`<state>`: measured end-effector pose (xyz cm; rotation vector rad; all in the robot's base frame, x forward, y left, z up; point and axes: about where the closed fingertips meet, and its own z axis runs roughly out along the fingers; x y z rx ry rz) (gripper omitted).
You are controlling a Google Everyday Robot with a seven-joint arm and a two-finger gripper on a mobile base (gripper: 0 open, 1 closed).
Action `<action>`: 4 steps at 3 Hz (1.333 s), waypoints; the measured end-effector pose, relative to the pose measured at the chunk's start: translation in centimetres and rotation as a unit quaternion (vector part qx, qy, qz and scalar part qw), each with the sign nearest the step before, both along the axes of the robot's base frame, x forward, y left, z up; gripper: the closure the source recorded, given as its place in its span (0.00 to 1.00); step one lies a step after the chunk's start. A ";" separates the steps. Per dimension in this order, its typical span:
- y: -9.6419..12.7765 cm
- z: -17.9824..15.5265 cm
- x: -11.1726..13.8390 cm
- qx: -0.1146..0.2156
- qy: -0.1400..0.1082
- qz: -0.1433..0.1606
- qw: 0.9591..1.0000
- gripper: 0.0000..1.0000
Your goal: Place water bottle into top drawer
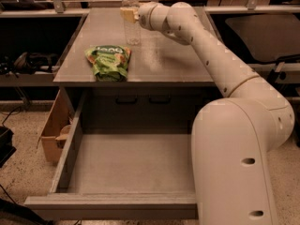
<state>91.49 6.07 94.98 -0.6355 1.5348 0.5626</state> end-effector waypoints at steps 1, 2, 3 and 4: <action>1.0 2.2 -1.2 -0.008 -0.016 0.028 0.999 1.00; 0.8 5.8 -5.1 -0.023 -0.036 0.079 0.996 1.00; -3.1 8.1 -10.7 -0.059 -0.025 0.103 0.993 1.00; -8.6 8.5 -15.7 -0.088 0.010 0.080 0.993 1.00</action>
Offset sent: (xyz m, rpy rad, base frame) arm -0.1300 -0.0191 0.1124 -0.0994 -0.1259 0.3088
